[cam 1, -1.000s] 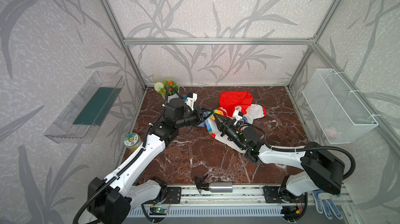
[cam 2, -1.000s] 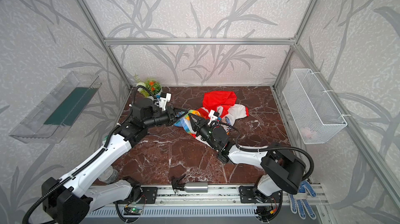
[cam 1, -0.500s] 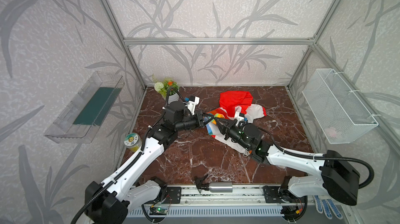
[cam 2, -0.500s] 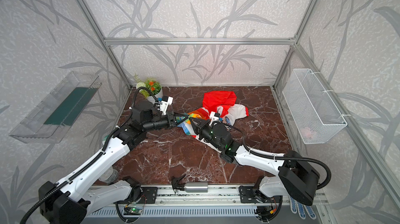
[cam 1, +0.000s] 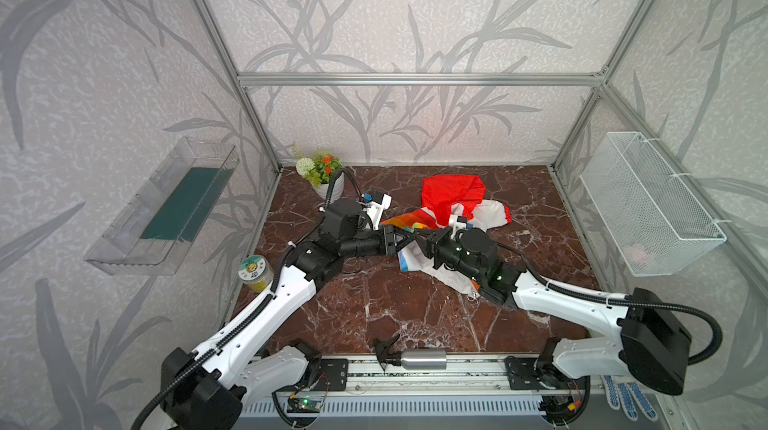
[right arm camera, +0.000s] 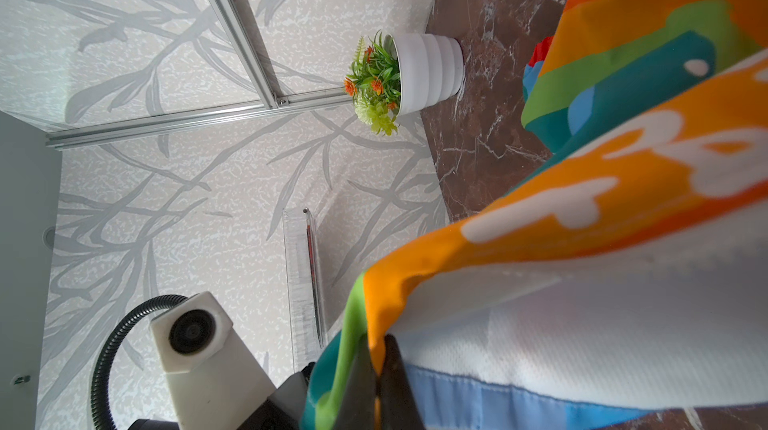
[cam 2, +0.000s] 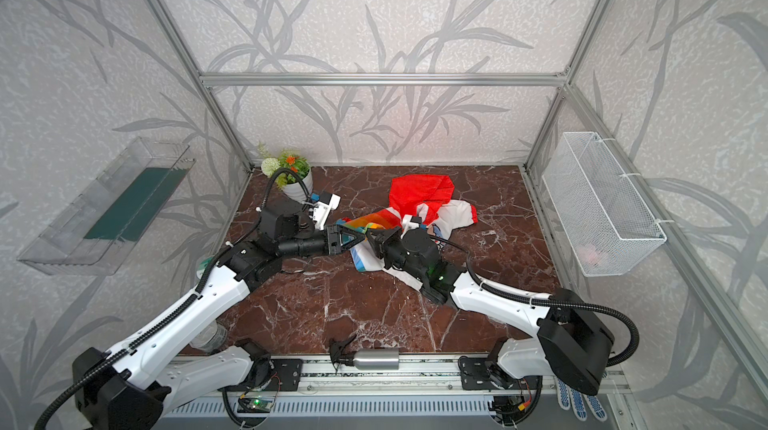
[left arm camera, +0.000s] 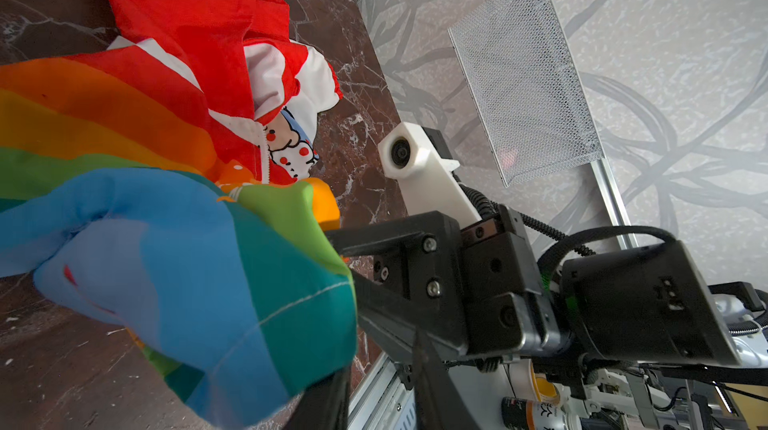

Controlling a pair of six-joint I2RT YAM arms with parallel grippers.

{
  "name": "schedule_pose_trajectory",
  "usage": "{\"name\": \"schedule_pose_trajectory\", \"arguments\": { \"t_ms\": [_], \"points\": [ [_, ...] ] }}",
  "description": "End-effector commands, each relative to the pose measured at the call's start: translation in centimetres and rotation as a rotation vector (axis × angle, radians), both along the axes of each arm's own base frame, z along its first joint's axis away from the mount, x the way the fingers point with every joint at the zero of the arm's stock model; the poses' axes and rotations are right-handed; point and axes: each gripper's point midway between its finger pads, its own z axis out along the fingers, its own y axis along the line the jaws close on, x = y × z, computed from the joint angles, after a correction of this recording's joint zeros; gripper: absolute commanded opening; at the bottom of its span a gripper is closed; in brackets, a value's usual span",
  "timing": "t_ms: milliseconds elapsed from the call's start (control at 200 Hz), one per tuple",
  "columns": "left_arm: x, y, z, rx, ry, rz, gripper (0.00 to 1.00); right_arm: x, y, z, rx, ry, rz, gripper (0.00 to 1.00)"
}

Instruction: Zip up the jacket

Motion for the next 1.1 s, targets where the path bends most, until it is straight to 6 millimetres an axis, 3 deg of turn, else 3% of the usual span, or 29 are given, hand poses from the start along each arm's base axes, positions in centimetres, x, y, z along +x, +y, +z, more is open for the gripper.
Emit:
{"name": "schedule_pose_trajectory", "arguments": {
  "t_ms": [0,320,375,485,665,810,930,1095],
  "points": [
    [-0.3,0.0,1.6,0.014,-0.064,-0.017,0.29,0.0,-0.1,2.5,0.024,-0.034,0.011,0.00],
    [0.0,0.6,0.5,0.123,-0.090,0.002,0.35,-0.2,0.0,2.6,-0.007,-0.037,0.033,0.00],
    [0.0,0.8,0.0,0.132,-0.069,0.009,0.42,-0.2,-0.7,2.2,-0.035,-0.030,0.027,0.00],
    [-0.1,1.5,-2.3,0.177,0.008,0.036,0.58,-0.9,-2.5,-1.2,-0.125,0.046,0.010,0.00],
    [-0.6,2.2,-6.6,0.197,0.112,0.063,0.62,-3.1,-4.1,-6.4,-0.258,0.156,0.046,0.00],
    [-0.9,2.8,-9.3,0.262,0.135,0.058,0.64,-5.7,-6.8,-9.4,-0.506,0.211,0.089,0.55],
    [-0.9,3.1,-10.1,0.296,0.127,0.052,0.66,-6.9,-8.6,-11.1,-0.557,0.218,0.084,0.71],
    [-1.1,3.1,-11.2,0.321,0.155,0.035,0.67,-7.0,-10.5,-14.0,-0.535,0.223,-0.002,0.81]
  ]
}}
